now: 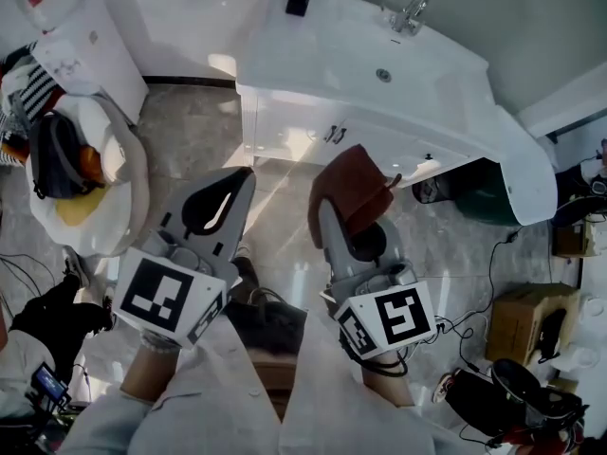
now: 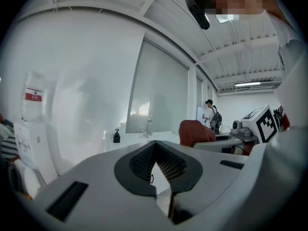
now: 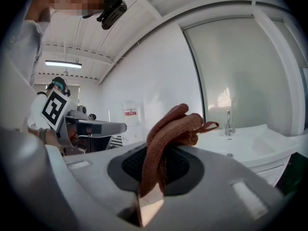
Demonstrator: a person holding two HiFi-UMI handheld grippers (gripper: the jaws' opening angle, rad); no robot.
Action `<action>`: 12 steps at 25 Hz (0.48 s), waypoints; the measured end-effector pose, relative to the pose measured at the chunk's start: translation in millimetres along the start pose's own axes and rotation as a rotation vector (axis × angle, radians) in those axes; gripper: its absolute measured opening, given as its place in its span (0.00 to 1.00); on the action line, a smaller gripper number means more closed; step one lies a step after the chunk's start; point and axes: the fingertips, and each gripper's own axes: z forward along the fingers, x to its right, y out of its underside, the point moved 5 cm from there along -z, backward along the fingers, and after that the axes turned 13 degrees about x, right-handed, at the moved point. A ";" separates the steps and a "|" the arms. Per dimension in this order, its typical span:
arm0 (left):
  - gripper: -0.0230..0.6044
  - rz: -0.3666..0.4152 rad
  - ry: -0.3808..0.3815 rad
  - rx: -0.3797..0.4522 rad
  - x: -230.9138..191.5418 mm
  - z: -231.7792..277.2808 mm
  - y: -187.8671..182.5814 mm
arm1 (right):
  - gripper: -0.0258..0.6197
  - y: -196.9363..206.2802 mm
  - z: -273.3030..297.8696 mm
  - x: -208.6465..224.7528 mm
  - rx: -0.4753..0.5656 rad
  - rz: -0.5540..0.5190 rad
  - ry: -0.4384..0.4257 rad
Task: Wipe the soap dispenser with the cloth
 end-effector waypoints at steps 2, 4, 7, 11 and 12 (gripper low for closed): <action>0.04 -0.001 0.007 -0.002 -10.5 11.0 -1.2 | 0.13 -1.8 13.9 5.8 0.001 -0.002 0.008; 0.04 0.000 0.016 0.002 -21.7 21.1 -2.8 | 0.13 -2.5 27.7 10.3 0.001 -0.004 0.015; 0.04 0.000 0.028 0.006 -40.4 33.1 -4.3 | 0.13 -2.6 48.9 13.8 0.007 -0.006 0.028; 0.04 -0.001 0.046 0.012 -62.0 47.4 -4.6 | 0.13 -3.7 73.3 16.1 0.017 -0.012 0.042; 0.04 0.000 0.052 0.014 -67.3 52.1 -4.8 | 0.13 -3.8 79.4 17.6 0.019 -0.014 0.047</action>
